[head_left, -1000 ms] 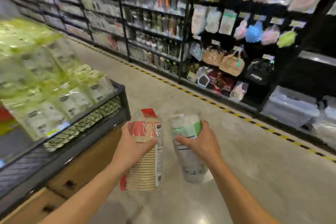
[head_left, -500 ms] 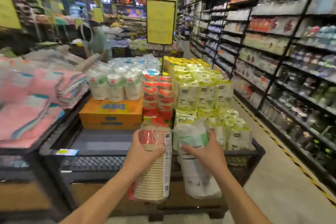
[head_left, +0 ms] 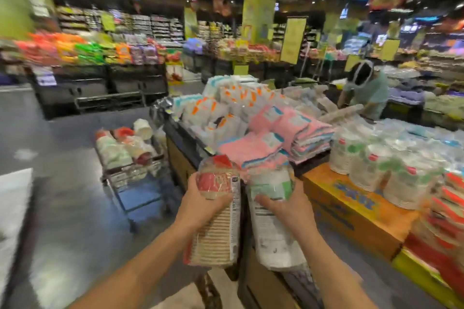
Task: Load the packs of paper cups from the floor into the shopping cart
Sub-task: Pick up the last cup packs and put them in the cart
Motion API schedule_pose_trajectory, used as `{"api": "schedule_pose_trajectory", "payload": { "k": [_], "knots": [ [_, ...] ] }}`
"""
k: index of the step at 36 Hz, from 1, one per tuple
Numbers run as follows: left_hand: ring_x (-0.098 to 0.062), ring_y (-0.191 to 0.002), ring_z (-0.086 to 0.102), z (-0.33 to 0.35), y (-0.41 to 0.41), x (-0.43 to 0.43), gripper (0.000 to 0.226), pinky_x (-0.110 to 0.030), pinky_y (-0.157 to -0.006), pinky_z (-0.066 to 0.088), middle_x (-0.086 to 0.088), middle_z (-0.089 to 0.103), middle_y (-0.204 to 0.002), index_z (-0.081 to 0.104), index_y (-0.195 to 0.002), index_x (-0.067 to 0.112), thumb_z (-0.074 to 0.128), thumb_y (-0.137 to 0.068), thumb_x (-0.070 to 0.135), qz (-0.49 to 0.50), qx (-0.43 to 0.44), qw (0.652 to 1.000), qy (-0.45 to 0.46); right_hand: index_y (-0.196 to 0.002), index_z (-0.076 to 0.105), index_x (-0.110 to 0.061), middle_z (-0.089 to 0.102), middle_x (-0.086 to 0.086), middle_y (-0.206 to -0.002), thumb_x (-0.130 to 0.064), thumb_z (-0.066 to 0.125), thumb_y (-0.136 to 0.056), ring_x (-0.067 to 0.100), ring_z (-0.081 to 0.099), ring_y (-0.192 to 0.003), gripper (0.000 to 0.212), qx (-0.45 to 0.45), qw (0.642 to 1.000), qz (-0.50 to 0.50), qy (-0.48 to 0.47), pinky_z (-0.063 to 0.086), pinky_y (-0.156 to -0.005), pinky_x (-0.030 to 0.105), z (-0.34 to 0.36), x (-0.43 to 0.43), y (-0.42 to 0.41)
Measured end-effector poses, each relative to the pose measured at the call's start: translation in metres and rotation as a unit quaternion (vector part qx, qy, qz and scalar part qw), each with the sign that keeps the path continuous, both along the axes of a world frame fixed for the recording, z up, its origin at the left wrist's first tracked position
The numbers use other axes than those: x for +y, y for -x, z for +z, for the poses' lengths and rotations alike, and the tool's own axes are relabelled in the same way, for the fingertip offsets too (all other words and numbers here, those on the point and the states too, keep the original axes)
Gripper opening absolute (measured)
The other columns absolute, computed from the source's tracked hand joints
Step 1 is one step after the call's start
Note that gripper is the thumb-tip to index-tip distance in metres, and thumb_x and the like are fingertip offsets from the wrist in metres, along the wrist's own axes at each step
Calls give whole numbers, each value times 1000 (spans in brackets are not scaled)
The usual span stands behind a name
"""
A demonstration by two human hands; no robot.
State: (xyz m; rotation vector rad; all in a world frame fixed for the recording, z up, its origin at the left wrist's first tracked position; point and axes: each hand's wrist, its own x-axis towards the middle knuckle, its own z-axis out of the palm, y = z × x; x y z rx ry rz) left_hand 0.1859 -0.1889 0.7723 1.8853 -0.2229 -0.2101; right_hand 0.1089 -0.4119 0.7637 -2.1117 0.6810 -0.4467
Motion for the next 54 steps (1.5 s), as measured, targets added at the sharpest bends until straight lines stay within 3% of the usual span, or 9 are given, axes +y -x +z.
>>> {"api": "schedule_pose_trajectory", "payload": {
  "k": [5, 10, 13, 19, 29, 36, 43, 47, 54],
  "knots": [
    [-16, -107, 58, -7, -54, 71, 106, -33, -95, 46, 7, 56, -124, 24, -151, 27, 91, -69, 41, 104, 9, 994, 10, -139, 45, -22, 65, 2, -126, -72, 86, -47, 26, 64, -116, 112, 3, 995, 100, -11, 54, -94, 44, -7, 59, -98],
    [-13, -105, 68, -25, -123, 140, 115, -46, -99, 54, 15, 63, -118, 30, -136, 42, 93, -43, 64, 183, 19, 982, 42, -143, 43, -23, 62, 0, -135, -72, 86, -49, 26, 62, -122, 115, -6, 986, 166, -7, 51, -102, 47, -14, 123, -194],
    [-14, -102, 69, -26, -163, 173, 107, -46, -94, 57, 9, 64, -120, 31, -137, 38, 93, -51, 57, 199, 21, 979, 35, -143, 43, -23, 59, -2, -132, -59, 91, -58, 24, 59, -124, 105, -11, 981, 195, -15, 47, -101, 38, -15, 158, -247],
    [-11, -99, 70, -26, -245, 222, 97, -45, -94, 57, 12, 64, -119, 32, -128, 42, 93, -53, 52, 226, 14, 974, 24, -140, 44, -22, 63, -1, -125, -79, 76, -39, 25, 64, -114, 121, 13, 977, 211, -5, 54, -94, 46, -8, 210, -346],
    [-14, -96, 71, -32, -389, 253, 109, -45, -87, 60, 8, 65, -117, 32, -139, 34, 92, -51, 53, 247, 34, 968, 25, -138, 37, -28, 62, -4, -122, -85, 75, -40, 23, 64, -110, 119, 36, 972, 234, 7, 56, -93, 51, -18, 237, -506],
    [-12, -93, 69, -34, -510, 245, 98, -28, -68, 54, 9, 63, -112, 31, -141, 29, 93, -66, 38, 270, 28, 962, 35, -133, 40, -31, 62, -6, -120, -85, 77, -38, 21, 65, -108, 115, 31, 970, 243, -1, 56, -93, 51, -31, 233, -642],
    [-15, -94, 70, -32, -616, 257, 105, -30, -70, 56, 5, 63, -112, 26, -145, 28, 93, -66, 36, 306, 38, 950, 41, -131, 39, -32, 61, -8, -115, -81, 80, -42, 18, 64, -104, 110, 48, 962, 268, -17, 56, -92, 49, -36, 239, -767],
    [-16, -93, 72, -41, -668, 278, 102, -40, -78, 61, 5, 65, -112, 27, -138, 34, 94, -62, 40, 323, 57, 944, 46, -135, 38, -29, 61, -4, -119, -83, 79, -38, 22, 64, -109, 118, 76, 960, 271, -19, 56, -94, 51, -42, 250, -830],
    [-13, -83, 72, -62, -768, 312, 84, -28, -62, 56, 7, 64, -104, 28, -124, 35, 92, -68, 32, 315, 74, 945, 40, -141, 35, -26, 61, 0, -122, -86, 77, -36, 25, 64, -110, 128, 115, 956, 270, -3, 56, -94, 52, -62, 283, -936]
  ]
}}
